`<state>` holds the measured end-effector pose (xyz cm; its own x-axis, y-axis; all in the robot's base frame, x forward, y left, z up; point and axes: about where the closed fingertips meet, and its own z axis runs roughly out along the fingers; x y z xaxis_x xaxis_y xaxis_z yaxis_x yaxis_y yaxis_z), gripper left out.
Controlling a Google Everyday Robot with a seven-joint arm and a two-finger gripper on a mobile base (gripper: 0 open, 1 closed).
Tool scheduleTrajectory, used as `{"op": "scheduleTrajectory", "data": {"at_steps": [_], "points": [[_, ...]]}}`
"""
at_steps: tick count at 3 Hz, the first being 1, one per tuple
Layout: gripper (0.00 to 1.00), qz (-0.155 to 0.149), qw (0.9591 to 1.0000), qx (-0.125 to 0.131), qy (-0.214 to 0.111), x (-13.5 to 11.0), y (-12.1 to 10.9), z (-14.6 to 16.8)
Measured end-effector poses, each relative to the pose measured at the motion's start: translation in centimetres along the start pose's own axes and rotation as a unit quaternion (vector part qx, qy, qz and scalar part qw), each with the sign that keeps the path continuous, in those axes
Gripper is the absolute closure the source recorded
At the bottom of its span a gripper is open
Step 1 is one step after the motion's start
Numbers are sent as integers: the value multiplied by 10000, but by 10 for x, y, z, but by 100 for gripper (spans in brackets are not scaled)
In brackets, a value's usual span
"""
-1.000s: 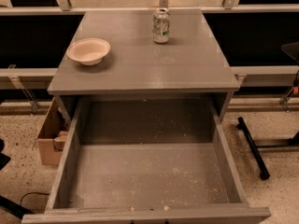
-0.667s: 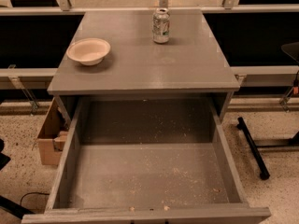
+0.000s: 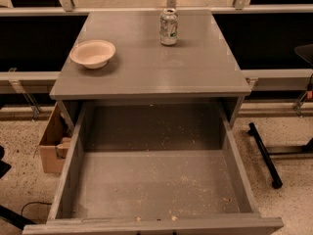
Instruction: Close top drawer
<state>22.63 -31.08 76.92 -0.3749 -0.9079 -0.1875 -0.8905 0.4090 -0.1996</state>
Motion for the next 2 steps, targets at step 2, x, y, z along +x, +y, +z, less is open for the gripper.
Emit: {"op": "scheduleTrajectory", "data": {"at_steps": [2], "points": [[100, 64, 9973, -521, -511, 15, 68, 99]]}}
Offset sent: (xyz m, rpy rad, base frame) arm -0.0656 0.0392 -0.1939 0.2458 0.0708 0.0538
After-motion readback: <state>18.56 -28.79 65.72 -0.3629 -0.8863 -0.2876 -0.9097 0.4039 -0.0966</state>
